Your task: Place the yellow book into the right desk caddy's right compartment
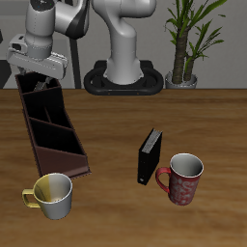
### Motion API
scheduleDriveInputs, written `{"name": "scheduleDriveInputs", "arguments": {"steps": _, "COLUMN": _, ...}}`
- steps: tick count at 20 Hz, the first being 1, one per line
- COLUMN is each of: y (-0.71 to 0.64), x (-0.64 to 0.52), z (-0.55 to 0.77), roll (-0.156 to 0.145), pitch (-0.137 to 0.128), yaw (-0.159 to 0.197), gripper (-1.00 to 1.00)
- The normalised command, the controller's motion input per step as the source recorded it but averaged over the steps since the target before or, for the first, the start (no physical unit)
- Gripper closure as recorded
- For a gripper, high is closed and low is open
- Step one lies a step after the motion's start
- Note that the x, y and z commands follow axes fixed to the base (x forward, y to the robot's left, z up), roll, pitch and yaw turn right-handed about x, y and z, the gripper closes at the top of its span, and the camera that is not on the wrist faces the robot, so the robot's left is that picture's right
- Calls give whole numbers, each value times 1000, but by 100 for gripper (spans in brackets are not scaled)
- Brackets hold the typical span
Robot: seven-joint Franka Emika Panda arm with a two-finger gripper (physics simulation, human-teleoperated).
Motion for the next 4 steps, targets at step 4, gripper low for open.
{"name": "scheduleDriveInputs", "arguments": {"steps": 4, "y": 58, "x": 6, "z": 200, "roll": 5, "pitch": -24, "yaw": 5, "gripper": -100}}
